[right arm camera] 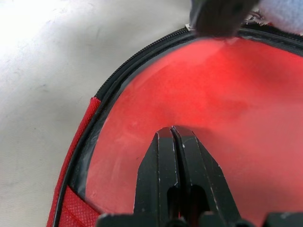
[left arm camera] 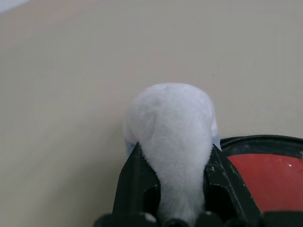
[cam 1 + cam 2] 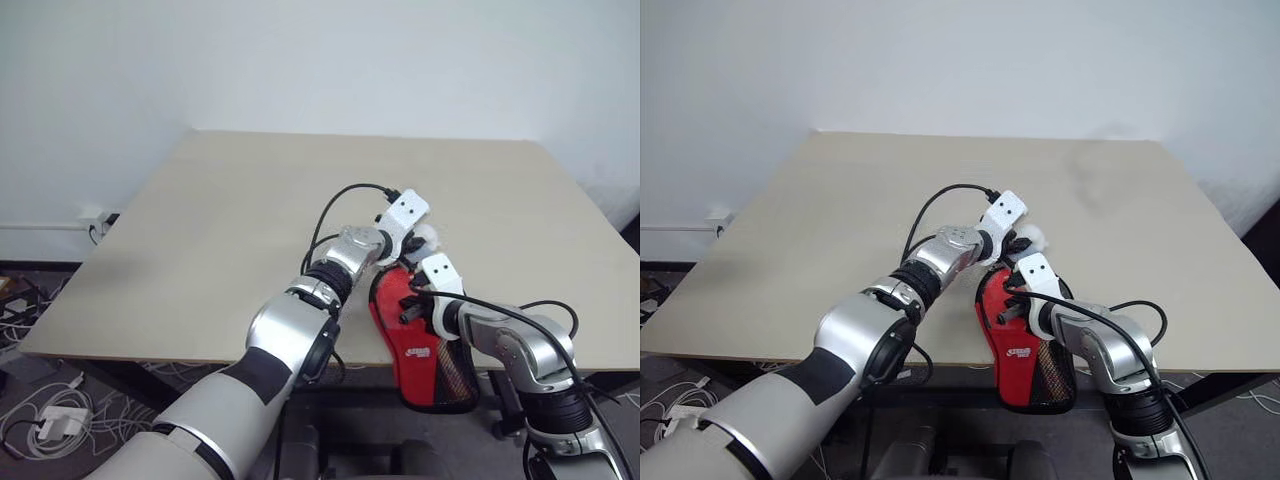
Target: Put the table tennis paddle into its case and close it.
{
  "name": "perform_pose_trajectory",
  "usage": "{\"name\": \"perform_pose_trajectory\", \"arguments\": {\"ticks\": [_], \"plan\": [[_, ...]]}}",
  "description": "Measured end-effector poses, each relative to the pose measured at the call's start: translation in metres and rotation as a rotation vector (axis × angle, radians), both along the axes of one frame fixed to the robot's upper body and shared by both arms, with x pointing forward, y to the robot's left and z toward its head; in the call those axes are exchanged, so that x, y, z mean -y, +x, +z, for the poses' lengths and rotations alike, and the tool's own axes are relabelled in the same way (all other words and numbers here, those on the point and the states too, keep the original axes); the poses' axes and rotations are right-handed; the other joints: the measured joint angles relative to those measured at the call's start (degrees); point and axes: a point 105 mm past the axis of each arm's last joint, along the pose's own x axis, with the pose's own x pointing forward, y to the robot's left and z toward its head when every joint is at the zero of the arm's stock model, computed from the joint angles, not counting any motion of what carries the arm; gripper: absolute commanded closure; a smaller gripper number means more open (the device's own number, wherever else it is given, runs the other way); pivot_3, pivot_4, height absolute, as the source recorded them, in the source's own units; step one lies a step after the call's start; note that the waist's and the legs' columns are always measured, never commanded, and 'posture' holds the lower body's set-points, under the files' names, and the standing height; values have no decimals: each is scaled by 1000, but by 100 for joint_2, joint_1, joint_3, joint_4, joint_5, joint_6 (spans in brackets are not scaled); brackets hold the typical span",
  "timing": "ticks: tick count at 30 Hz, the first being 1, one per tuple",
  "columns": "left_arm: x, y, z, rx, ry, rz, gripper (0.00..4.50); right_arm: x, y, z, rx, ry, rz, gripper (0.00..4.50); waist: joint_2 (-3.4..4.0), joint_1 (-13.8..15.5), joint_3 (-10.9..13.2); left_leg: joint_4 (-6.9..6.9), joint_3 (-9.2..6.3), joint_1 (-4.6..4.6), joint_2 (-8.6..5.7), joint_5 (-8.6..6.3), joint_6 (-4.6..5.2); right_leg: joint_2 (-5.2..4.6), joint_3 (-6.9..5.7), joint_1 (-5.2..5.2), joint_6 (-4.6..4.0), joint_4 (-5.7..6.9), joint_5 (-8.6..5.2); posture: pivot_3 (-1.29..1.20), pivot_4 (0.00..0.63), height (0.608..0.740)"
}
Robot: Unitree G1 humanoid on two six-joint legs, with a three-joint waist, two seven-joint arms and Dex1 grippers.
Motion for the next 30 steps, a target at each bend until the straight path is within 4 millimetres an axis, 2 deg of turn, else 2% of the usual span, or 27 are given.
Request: {"name": "perform_pose_trajectory", "arguments": {"ticks": [4, 11, 12, 14, 18, 24, 30], "plan": [[0, -1, -2, 12, -15, -4, 3865, 0, 0, 0, 2, -4, -2, 4500, 0, 1, 0, 0, 0, 0, 0, 0, 0, 0, 0, 1, 0, 0, 0, 0, 0, 715], [-7, 7, 2, -12, -95, 101, 3865, -1, 0, 0, 9, -11, -2, 4500, -2, -1, -1, 1, -1, 1, 0, 0, 0, 0, -1, 1, 1, 1, 0, 0, 0, 715], [-5, 6, 1, -20, -96, 83, 3397, -1, 0, 0, 11, -12, -1, 4500, -2, -1, -1, 1, -1, 1, 0, 0, 0, 0, -1, 1, 0, 1, 0, 0, 0, 715], [-2, 1, 1, -35, -97, 32, 2854, -2, 0, 0, 13, -13, 3, 4500, -1, -3, -1, 0, -1, 1, 0, 0, 0, 0, -2, 1, 0, 1, 0, 0, 0, 715], [3, -9, -5, -61, -62, -73, 1423, -6, 0, 1, 20, 4, 30, 4500, -1, -7, -1, 1, 0, 0, 0, 0, 0, 1, -2, 0, 0, 1, 0, 0, 0, 715], [3, -17, -7, -100, -76, -149, 1423, -11, -15, 7, 21, 56, 174, 4500, 3, 1, 2, 3, -1, -7, -1, 0, 1, -2, -2, -4, 1, 0, -1, 0, 0, 715], [-6, -17, -3, -193, -183, -154, 1423, -13, -26, 36, 128, 111, 313, 4500, 1, -5, 3, 6, -2, -6, 0, -1, 1, -1, -2, -3, 20, 0, -12, 0, 0, 715]]}}
